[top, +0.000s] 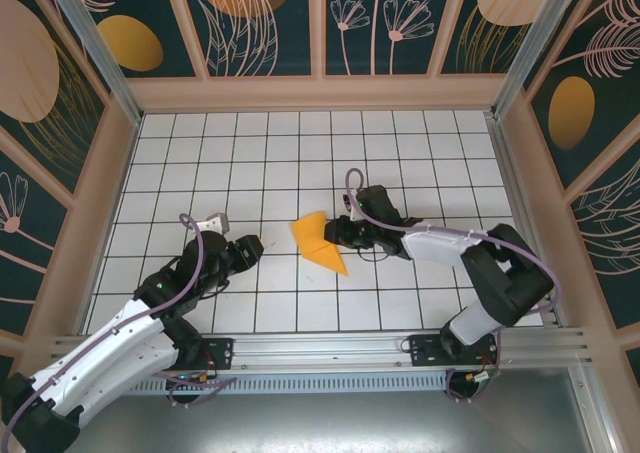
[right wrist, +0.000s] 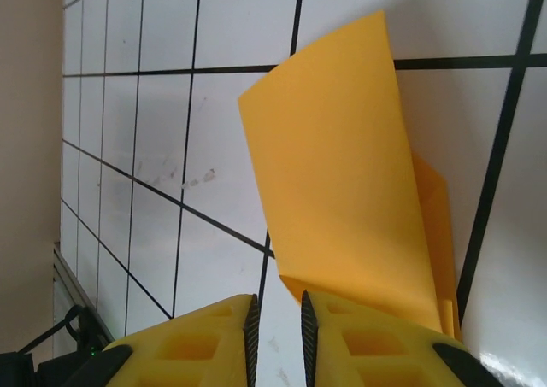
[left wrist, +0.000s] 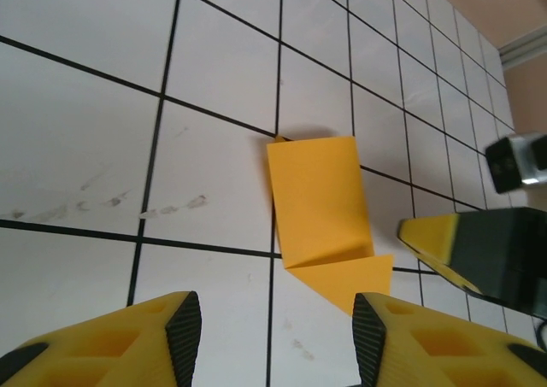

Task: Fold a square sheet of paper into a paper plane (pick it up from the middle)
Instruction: Fold the wing for the fifth time at the center of the table.

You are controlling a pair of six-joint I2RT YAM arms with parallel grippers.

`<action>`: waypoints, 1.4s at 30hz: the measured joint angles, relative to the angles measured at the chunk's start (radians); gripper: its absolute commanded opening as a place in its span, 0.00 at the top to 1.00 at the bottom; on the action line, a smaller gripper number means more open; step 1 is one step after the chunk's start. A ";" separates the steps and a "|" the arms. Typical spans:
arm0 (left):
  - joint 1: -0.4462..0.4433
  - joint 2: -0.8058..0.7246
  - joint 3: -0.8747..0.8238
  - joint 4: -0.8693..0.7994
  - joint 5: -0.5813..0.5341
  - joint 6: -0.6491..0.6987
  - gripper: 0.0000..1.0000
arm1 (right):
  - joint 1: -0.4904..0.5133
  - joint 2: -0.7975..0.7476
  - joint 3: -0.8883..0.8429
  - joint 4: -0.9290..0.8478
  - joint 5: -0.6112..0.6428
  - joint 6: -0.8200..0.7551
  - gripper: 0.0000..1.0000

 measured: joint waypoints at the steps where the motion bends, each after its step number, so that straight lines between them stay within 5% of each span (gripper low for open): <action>1: 0.000 0.006 -0.001 0.005 0.006 0.000 0.48 | -0.005 0.016 0.009 0.003 -0.009 -0.001 0.75; 17: 0.000 0.266 -0.002 0.167 0.073 0.040 0.47 | -0.104 0.293 0.152 0.043 -0.089 0.005 0.78; 29: 0.000 0.463 0.059 0.297 0.117 0.084 0.47 | -0.056 0.233 -0.010 0.273 0.054 0.225 0.77; 42: 0.004 0.609 0.117 0.422 0.101 0.085 0.44 | -0.043 0.129 -0.002 0.160 0.122 0.250 0.71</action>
